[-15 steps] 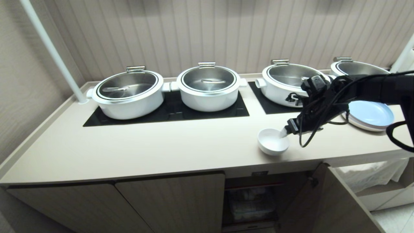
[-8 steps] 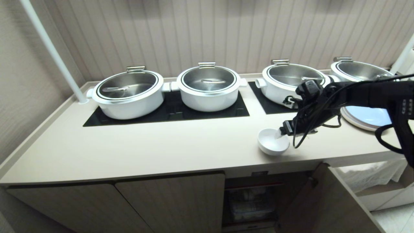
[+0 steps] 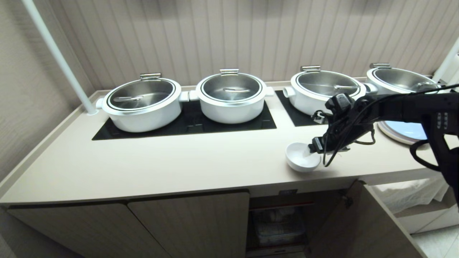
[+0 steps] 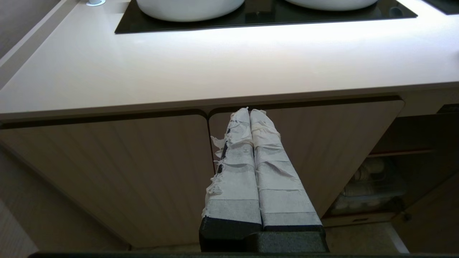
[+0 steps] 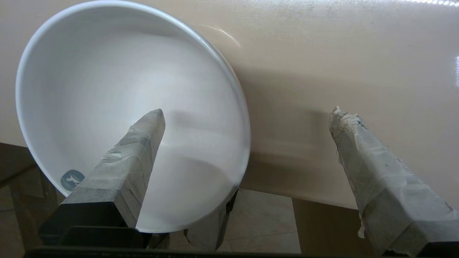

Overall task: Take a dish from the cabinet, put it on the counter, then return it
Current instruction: Pick up the bowl from the table

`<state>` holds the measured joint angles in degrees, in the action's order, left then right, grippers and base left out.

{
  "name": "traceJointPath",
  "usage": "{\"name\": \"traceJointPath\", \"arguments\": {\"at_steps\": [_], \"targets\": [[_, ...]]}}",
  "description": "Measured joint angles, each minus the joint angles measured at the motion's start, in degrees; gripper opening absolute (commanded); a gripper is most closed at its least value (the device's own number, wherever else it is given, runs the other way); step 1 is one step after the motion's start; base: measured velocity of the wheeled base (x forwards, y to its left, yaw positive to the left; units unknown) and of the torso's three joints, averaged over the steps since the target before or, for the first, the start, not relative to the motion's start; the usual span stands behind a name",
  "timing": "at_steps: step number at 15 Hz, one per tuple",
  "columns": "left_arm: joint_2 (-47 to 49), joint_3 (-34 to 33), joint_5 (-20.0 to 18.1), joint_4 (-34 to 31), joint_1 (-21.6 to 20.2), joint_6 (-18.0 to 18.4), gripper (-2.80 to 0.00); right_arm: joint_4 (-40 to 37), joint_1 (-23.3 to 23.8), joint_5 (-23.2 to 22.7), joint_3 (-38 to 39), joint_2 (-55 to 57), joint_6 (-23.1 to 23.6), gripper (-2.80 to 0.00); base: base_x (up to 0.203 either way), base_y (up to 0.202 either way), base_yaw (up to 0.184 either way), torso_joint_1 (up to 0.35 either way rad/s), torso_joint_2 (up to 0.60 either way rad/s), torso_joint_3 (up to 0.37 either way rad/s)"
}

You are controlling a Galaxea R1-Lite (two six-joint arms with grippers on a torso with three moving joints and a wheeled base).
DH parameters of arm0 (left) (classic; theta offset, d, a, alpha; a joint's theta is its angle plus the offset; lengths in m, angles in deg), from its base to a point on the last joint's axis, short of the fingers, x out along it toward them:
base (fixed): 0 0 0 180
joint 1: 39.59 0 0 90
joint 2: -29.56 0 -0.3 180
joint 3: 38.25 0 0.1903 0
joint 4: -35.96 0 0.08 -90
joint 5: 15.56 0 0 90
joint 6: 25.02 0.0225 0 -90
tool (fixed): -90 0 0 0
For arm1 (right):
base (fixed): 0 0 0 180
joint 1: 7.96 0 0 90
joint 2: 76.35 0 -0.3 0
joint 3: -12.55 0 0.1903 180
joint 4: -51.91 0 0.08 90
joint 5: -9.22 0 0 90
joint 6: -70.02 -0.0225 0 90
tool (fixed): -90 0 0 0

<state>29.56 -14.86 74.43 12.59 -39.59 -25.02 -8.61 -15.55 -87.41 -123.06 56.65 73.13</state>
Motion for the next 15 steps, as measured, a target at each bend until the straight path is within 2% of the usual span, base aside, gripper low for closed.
{"name": "traceJointPath", "arguments": {"at_steps": [15], "targets": [[0.0,0.0,0.0,0.0,0.0,0.0,-2.80,1.9,-0.6,0.0,0.0,2.5,0.0,0.00,0.000,0.000,0.000,0.000,0.00,0.000]]}}
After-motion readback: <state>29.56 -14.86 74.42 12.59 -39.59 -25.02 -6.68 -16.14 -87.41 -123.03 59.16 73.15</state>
